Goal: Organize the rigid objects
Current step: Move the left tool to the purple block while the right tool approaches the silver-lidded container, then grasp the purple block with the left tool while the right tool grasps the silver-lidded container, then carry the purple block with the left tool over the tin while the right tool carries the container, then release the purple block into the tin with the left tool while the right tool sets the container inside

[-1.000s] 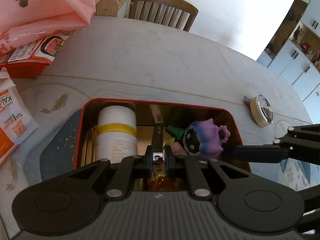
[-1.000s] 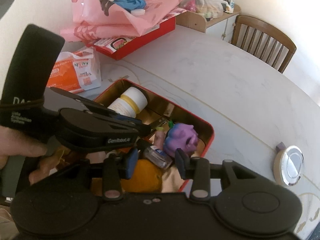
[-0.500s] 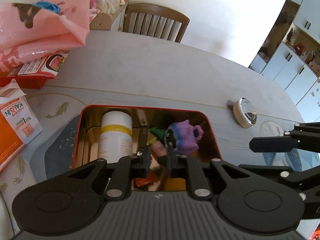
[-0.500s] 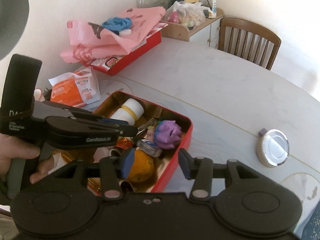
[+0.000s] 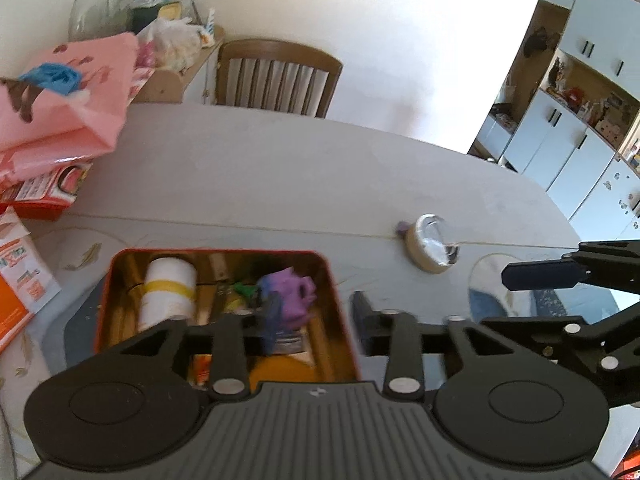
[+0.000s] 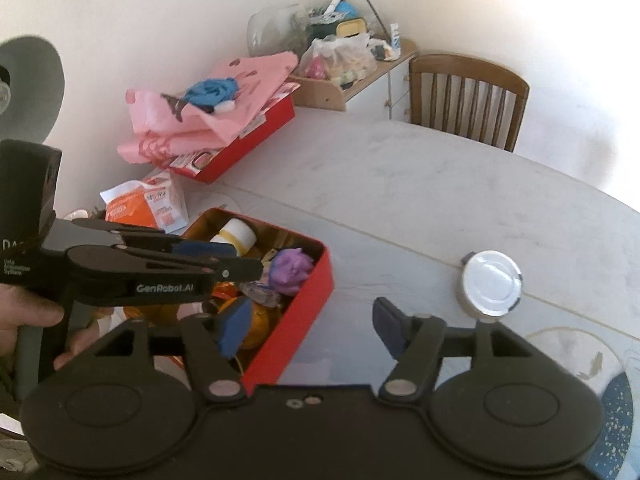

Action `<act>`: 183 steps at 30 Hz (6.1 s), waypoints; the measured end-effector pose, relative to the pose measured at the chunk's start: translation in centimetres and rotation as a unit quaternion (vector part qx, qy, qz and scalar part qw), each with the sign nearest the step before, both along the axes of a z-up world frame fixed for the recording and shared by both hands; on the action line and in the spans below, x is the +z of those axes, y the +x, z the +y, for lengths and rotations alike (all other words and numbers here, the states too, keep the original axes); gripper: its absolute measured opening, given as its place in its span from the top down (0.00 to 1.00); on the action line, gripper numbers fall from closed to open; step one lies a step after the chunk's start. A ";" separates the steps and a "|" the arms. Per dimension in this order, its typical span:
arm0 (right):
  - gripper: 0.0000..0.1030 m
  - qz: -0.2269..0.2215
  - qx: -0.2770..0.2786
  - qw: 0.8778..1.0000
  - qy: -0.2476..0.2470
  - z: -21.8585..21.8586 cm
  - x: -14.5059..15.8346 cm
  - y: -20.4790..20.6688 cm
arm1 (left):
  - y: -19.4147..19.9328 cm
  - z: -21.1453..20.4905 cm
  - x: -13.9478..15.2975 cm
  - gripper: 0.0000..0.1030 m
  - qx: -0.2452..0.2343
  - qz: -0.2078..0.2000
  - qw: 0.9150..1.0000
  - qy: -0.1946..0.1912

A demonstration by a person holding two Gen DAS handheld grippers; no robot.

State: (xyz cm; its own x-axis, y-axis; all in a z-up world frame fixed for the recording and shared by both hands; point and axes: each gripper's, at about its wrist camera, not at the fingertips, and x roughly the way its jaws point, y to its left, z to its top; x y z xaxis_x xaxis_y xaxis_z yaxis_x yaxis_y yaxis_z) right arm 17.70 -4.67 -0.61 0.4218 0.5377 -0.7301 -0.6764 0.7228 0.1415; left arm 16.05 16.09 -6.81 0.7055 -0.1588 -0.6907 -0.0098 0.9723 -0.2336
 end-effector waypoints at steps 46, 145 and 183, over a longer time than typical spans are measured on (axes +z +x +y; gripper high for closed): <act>0.04 -0.040 0.023 0.997 -0.060 -5.8 -11.1 14.8 | 15.9 -9.6 -4.7 0.20 0.100 0.043 0.994 0.022; 0.27 -0.034 0.094 0.995 -0.016 -2.3 -0.5 -2.6 | -2.9 -3.5 1.9 0.63 0.059 -0.012 0.996 0.062; 0.26 -0.037 0.098 0.989 -0.100 10.8 -6.9 -1.4 | 5.8 4.6 -5.7 0.62 -0.007 0.047 0.997 0.063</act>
